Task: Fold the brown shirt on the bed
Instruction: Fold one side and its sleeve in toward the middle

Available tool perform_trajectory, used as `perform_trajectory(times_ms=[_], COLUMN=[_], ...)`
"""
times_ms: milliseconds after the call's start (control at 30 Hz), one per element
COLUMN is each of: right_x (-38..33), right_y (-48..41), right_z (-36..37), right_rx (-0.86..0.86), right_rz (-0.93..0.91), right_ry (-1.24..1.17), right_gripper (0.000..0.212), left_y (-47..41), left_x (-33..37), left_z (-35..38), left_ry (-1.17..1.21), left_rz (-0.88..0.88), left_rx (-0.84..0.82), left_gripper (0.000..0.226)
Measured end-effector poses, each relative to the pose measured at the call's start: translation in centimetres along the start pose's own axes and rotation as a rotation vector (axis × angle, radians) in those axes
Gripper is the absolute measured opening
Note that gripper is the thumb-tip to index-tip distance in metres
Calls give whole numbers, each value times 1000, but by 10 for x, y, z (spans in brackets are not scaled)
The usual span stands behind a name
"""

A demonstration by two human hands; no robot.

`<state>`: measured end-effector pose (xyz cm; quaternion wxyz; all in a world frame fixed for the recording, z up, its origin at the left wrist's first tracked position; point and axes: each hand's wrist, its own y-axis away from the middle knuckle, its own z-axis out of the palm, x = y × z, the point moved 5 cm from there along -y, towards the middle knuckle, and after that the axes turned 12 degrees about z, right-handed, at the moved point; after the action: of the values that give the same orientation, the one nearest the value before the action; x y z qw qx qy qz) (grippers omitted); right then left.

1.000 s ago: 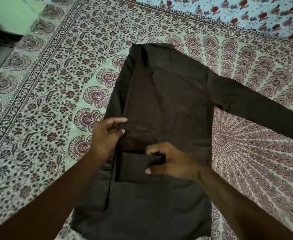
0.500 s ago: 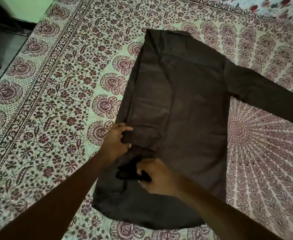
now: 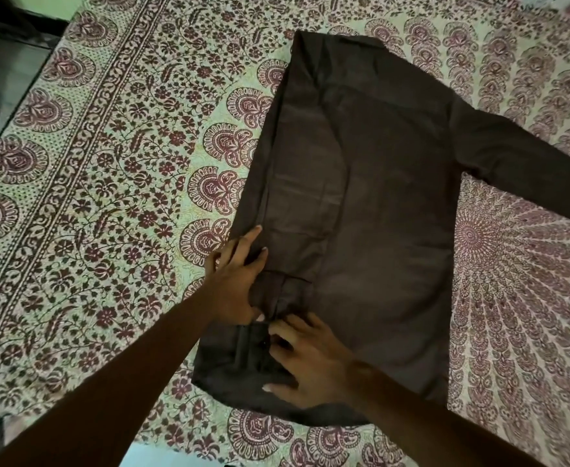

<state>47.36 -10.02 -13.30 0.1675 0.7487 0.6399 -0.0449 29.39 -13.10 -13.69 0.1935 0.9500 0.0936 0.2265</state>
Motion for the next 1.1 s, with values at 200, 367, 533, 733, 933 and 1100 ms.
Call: perform_trajectory(times_ms=[200, 367, 533, 733, 933, 1100], right_x=[33, 108, 179, 115, 168, 249], right_y=[-24, -56, -84, -105, -135, -189], right_z=[3, 2, -24, -16, -27, -75], right_rx=[173, 29, 18, 20, 37, -155], right_rz=[185, 265, 695, 293, 288, 651], right_ry=[43, 171, 106, 122, 234, 161], right_gripper=[54, 77, 75, 69, 68, 71], left_y=[7, 6, 8, 6, 5, 6], left_x=[-14, -14, -15, -17, -19, -22], left_z=[28, 31, 29, 32, 41, 36], left_ry=[-54, -45, -41, -81, -59, -45], left_rz=[29, 40, 44, 31, 51, 62], left_rx=[-42, -41, -65, -70, -80, -89], left_gripper=[159, 157, 154, 155, 154, 153])
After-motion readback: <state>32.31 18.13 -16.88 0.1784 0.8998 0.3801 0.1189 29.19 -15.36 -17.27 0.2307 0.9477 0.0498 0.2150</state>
